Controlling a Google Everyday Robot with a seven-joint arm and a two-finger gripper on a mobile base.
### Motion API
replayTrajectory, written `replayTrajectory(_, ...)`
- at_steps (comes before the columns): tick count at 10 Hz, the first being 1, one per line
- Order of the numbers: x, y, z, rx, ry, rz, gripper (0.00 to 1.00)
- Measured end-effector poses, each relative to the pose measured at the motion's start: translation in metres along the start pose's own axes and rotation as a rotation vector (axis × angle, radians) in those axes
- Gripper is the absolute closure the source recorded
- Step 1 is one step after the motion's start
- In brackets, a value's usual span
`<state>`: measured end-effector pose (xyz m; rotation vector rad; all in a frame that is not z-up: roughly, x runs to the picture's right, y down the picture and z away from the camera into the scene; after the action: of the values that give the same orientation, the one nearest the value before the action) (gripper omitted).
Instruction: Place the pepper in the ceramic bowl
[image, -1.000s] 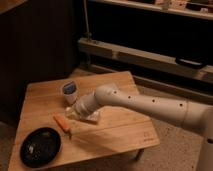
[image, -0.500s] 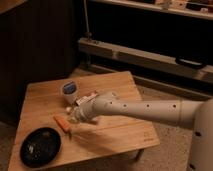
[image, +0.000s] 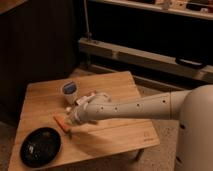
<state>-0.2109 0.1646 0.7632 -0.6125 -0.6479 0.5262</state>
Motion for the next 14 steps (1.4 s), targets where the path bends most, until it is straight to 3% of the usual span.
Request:
replayTrajectory(4, 0.005, -0.002, 0.009, -0.017, -0.032, 0.009, 0.21)
replayTrajectory(10, 0.012, 0.006, 0.024, -0.027, -0.011, -0.004, 0.21)
replayTrajectory(11, 0.014, 0.007, 0.027, -0.031, -0.006, -0.005, 0.23)
replayTrajectory(14, 0.02, 0.007, 0.031, -0.038, -0.001, 0.007, 0.52)
